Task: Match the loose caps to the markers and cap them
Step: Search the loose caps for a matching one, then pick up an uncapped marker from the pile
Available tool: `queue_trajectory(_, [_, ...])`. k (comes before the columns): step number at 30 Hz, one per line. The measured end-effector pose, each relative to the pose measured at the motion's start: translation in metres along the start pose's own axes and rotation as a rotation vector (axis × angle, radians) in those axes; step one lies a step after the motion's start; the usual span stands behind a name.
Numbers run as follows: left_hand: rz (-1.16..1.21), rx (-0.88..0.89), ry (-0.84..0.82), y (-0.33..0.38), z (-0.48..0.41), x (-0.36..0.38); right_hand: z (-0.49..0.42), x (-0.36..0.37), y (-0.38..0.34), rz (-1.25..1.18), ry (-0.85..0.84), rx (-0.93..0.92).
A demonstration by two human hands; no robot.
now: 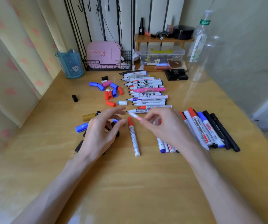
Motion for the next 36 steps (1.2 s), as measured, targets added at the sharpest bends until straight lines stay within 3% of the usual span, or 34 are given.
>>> queue_trajectory(6, [-0.104,0.086,-0.112,0.019,-0.012,0.039,0.009,-0.047,0.060,0.271,0.097,0.371])
queue_trajectory(15, [-0.127,0.075,-0.095,0.019,-0.019,0.037,0.017,-0.064,0.071,0.318,0.086,0.469])
queue_trajectory(20, [-0.126,-0.007,-0.050,0.000,-0.011,0.008,0.012,-0.060,0.047,0.354,0.225,0.280])
queue_trajectory(26, [-0.102,-0.097,-0.007,-0.031,0.001,-0.024,-0.016,-0.006,0.018,0.373,0.156,-0.065])
queue_trajectory(31, [-0.164,-0.105,0.022,-0.041,0.010,-0.037,-0.036,0.022,0.008,0.481,0.111,-0.139])
queue_trajectory(36, [-0.217,-0.107,0.022,-0.040,0.008,-0.044,-0.060,0.026,0.007,0.541,0.054,-0.098])
Point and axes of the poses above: each hand's wrist, its own z-axis away from the middle knuckle, its own x-axis out of the palm, y = z × x, the point moved 9 cm from there along -z, towards the middle knuckle, and after that the axes turned 10 degrees about -y, right-handed, at the moved point
